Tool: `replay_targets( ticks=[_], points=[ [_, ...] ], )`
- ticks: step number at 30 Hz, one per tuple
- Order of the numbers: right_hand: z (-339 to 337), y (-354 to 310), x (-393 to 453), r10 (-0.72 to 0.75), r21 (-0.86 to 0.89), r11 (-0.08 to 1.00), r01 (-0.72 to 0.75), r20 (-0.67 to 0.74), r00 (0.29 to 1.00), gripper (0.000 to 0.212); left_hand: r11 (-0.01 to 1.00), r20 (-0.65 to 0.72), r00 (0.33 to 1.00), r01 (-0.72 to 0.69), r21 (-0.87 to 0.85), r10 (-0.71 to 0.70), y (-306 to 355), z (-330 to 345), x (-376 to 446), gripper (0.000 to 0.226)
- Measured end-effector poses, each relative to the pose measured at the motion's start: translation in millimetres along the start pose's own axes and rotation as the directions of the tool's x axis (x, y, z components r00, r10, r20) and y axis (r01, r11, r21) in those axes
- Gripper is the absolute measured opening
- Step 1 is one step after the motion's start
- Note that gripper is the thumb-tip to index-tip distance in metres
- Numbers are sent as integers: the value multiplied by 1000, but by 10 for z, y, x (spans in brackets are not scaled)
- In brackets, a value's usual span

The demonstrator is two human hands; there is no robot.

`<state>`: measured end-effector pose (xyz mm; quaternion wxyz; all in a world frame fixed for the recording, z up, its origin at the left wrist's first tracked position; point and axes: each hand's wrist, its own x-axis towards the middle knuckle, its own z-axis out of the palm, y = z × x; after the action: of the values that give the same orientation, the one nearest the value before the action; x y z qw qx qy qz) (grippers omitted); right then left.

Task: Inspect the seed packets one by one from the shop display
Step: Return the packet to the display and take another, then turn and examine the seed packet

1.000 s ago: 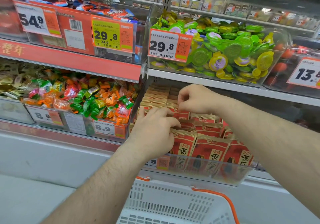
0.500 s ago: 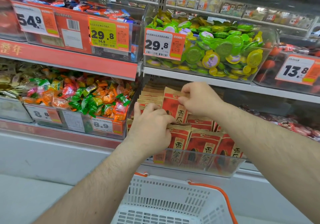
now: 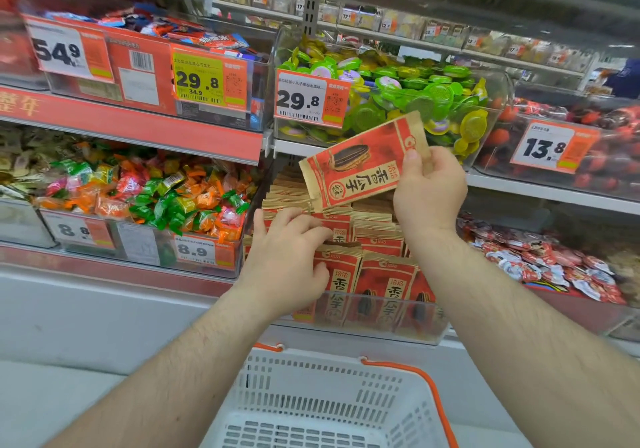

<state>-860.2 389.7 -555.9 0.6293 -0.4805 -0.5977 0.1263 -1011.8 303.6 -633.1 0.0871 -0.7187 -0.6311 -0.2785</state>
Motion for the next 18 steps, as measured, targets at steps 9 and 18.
replay_targets(
  ticks=[9,18],
  points=[
    [-49,-141,-354,15,166,986,-33,112,994,27,989,-540,841,-95,-113,19,79,-250,-124,36],
    [-407,-28,-846,-146,52,987,155,709,690,17,767,-79,944,210,-607,-320,51,-400,-484,39]
  ],
)
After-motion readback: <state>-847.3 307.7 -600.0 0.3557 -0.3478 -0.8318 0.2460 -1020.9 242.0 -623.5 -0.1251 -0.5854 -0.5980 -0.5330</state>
